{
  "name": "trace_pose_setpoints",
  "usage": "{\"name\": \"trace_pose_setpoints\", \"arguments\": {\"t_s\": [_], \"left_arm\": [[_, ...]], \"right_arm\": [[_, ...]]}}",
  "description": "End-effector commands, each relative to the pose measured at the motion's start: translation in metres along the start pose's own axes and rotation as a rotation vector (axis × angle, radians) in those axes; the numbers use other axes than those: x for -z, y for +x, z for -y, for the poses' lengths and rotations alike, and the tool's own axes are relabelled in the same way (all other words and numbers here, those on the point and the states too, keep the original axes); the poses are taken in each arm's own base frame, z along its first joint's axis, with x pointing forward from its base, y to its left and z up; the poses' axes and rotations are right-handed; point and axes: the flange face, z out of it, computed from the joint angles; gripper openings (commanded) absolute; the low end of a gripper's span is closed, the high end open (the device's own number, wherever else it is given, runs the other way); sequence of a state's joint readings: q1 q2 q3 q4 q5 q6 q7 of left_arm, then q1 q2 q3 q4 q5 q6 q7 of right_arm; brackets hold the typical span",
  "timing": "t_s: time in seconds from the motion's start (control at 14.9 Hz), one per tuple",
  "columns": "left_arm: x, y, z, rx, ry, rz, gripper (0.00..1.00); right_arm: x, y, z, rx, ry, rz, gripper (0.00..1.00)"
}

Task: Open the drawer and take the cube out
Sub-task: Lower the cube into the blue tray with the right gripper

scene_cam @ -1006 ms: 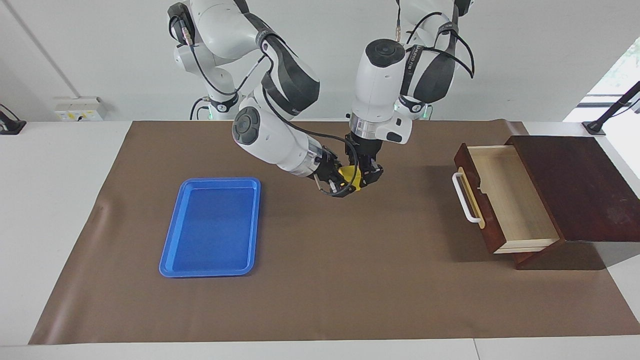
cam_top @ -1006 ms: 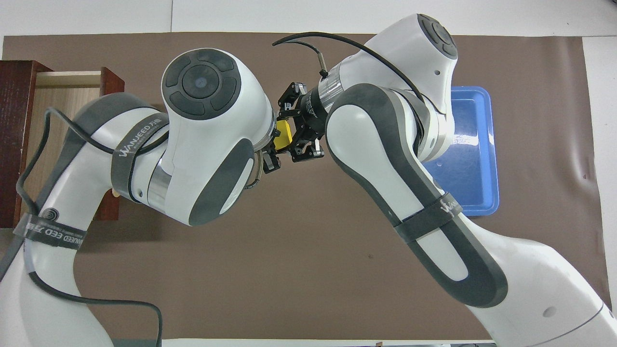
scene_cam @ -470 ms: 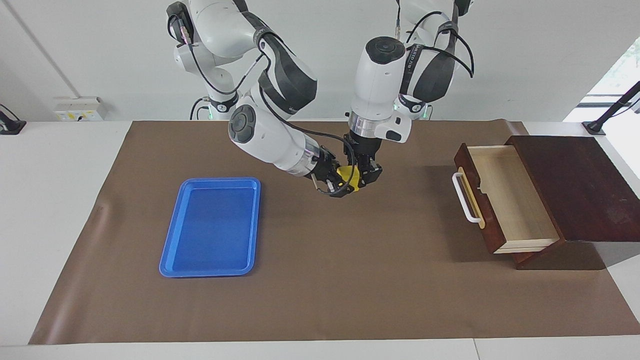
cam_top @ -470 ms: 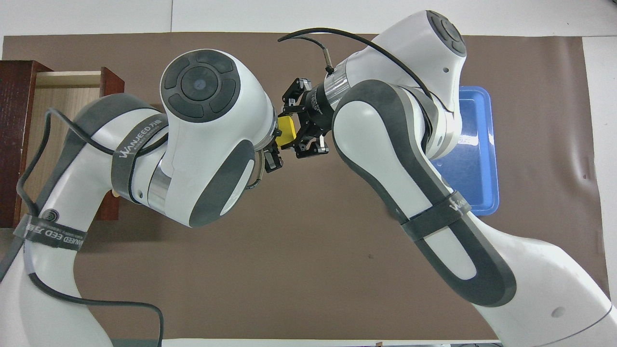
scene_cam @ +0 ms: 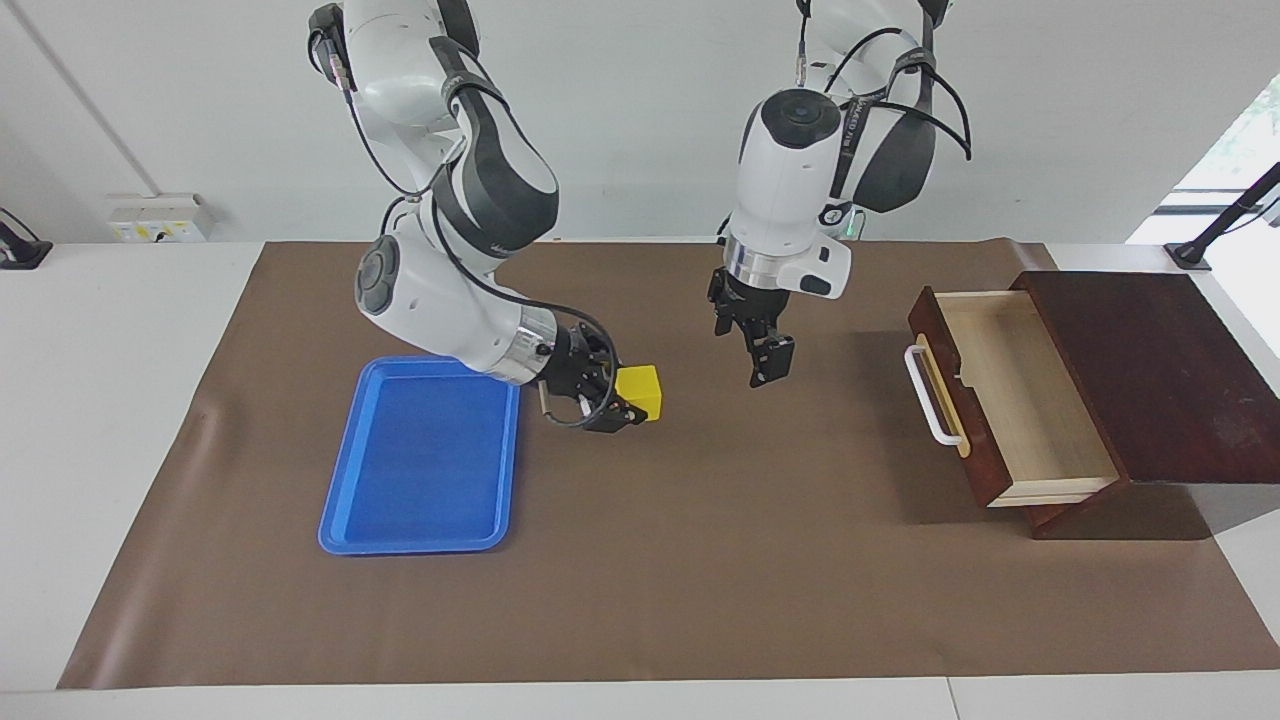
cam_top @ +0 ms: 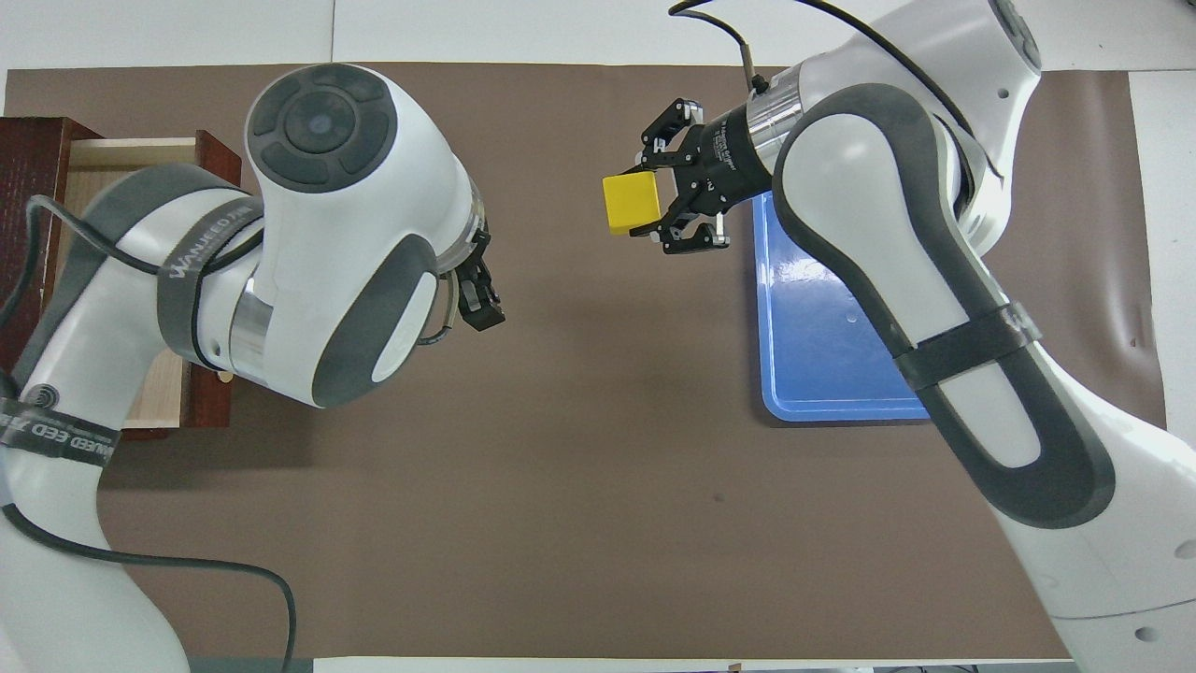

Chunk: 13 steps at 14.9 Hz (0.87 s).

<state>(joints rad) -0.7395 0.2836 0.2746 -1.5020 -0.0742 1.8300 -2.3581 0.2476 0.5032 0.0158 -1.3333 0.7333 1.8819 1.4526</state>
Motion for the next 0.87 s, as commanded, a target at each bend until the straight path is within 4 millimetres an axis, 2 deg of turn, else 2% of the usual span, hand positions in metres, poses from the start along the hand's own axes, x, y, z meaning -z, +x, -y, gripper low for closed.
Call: {"name": "trace_pose_setpoints", "arguments": {"t_s": [0.0, 0.2, 0.34, 0.47, 0.6, 0.74, 0.8], "left_arm": [[-0.012, 0.060, -0.025, 0.000, 0.050, -0.016, 1.00], [-0.034, 0.111, -0.039, -0.085, 0.084, -0.024, 1.00], [-0.037, 0.147, -0.067, -0.102, 0.058, -0.008, 1.00], [-0.037, 0.179, -0.089, -0.120, 0.048, -0.001, 1.00], [-0.039, 0.196, -0.097, -0.151, 0.049, -0.003, 1.00], [-0.047, 0.204, -0.097, -0.168, 0.056, -0.005, 1.00], [-0.050, 0.205, -0.096, -0.173, 0.049, -0.003, 1.00]], "right_arm": [[0.039, 0.069, -0.015, -0.010, -0.001, 0.037, 0.00], [0.074, 0.154, -0.039, -0.103, 0.026, 0.033, 0.00], [0.084, 0.193, -0.052, -0.149, 0.029, 0.034, 0.00], [0.084, 0.234, -0.071, -0.188, 0.022, 0.043, 0.00], [0.079, 0.264, -0.085, -0.191, 0.011, 0.053, 0.00], [0.075, 0.283, -0.092, -0.193, 0.017, 0.085, 0.00], [0.066, 0.292, -0.097, -0.188, 0.009, 0.094, 0.00]]}}
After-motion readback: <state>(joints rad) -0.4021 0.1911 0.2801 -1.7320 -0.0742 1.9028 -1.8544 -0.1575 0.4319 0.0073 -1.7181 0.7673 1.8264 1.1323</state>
